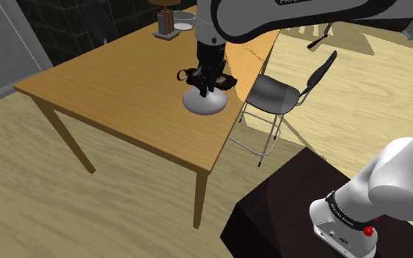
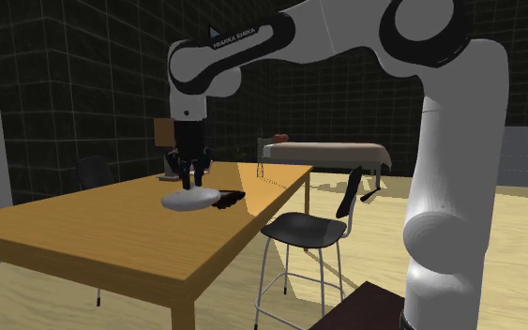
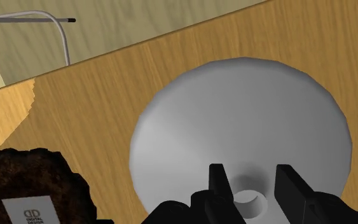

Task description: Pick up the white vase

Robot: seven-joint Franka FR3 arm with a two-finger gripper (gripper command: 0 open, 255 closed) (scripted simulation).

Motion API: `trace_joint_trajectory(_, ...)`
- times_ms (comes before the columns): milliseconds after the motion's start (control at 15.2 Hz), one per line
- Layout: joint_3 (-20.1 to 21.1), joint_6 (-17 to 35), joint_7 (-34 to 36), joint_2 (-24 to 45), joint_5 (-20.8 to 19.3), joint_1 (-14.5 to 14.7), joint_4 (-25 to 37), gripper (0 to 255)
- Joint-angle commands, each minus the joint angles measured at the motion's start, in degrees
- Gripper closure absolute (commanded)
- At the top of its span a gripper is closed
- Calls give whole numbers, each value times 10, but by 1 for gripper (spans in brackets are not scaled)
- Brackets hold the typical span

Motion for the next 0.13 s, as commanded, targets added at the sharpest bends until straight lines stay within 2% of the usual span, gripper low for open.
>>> trace_joint_trajectory(0,0,-10,-1,-2,1,0,8,255)
trace_joint_trajectory(66,0,-10,-1,-2,1,0,8,255)
